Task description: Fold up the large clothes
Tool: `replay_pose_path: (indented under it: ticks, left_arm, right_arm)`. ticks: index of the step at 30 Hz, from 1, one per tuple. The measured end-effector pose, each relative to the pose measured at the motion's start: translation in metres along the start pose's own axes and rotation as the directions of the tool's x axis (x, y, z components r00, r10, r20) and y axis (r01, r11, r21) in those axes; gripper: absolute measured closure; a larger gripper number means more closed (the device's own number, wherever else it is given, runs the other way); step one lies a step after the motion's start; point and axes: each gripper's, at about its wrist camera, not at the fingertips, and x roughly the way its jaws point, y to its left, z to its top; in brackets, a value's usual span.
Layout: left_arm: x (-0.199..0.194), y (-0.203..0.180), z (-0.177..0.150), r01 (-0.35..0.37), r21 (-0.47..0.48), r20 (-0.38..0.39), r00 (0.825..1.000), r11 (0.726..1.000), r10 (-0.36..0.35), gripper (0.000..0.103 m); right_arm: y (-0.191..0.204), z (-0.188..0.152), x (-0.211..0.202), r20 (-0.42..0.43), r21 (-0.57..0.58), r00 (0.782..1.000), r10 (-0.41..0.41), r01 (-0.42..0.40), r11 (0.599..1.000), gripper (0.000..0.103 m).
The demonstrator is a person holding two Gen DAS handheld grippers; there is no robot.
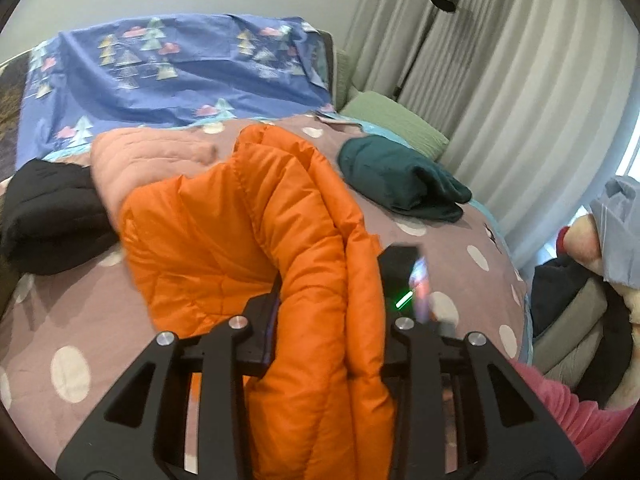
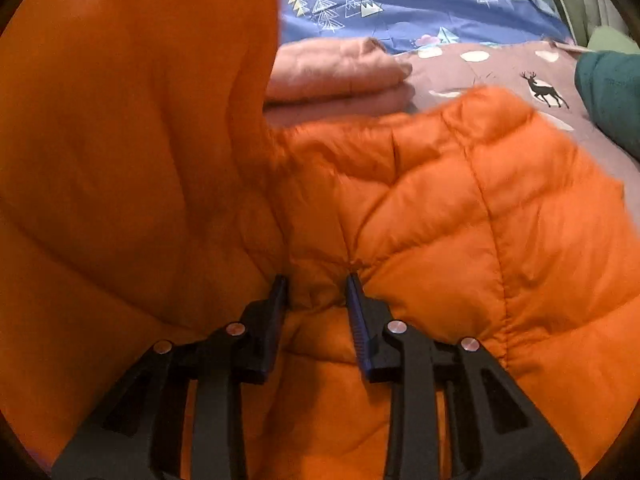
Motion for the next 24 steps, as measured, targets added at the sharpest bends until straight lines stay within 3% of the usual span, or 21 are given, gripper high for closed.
replay_pose_path:
  ticks: [4, 9, 12, 14, 16, 17, 20, 22, 24]
  left_arm:
    - [0.023, -0.026, 0.005, -0.013, 0.057, -0.023, 1.0, 0.998, 0.015, 0.067]
    - [0.039, -0.04, 0.01, 0.051, 0.063, -0.031, 0.998, 0.997, -0.049, 0.062]
    - [0.059, -0.052, 0.009, 0.116, 0.059, -0.057, 0.992, 0.991, -0.113, 0.054]
    - [0.084, -0.059, 0.005, 0.205, 0.02, -0.103, 0.974, 0.979, -0.202, 0.045]
    - [0.108, -0.061, 0.001, 0.298, -0.046, -0.151, 0.941, 0.953, -0.302, 0.04]
    - [0.119, -0.061, -0.002, 0.325, -0.073, -0.167, 0.928, 0.943, -0.333, 0.038]
    - [0.144, -0.062, -0.002, 0.362, -0.111, -0.171, 0.91, 0.925, -0.377, 0.038]
    - [0.151, -0.061, -0.002, 0.397, -0.134, -0.164, 0.895, 0.908, -0.416, 0.037]
    - [0.156, -0.061, -0.006, 0.426, -0.148, -0.162, 0.88, 0.892, -0.447, 0.037]
  right_arm:
    - [-0.023, 0.004, -0.026, -0.01, 0.121, 0.998, 0.068, -0.066, 0.99, 0.072]
    - [-0.071, -0.007, -0.11, 0.149, 0.189, 0.989, 0.012, -0.04, 0.981, 0.072]
    - [-0.1, -0.025, -0.151, 0.22, 0.265, 0.975, 0.023, -0.083, 0.961, 0.072]
    - [-0.11, -0.042, -0.167, 0.246, 0.296, 0.969, 0.033, -0.108, 0.949, 0.072]
    - [-0.112, -0.063, -0.18, 0.263, 0.307, 0.964, 0.031, -0.114, 0.945, 0.068]
    - [-0.111, -0.072, -0.185, 0.267, 0.307, 0.963, 0.031, -0.116, 0.945, 0.067]
    - [-0.103, -0.098, -0.199, 0.275, 0.291, 0.959, 0.064, -0.147, 0.946, 0.058]
    - [-0.096, -0.109, -0.209, 0.3, 0.274, 0.949, 0.098, -0.184, 0.944, 0.037]
    - [-0.094, -0.11, -0.215, 0.311, 0.263, 0.939, 0.143, -0.23, 0.937, 0.027]
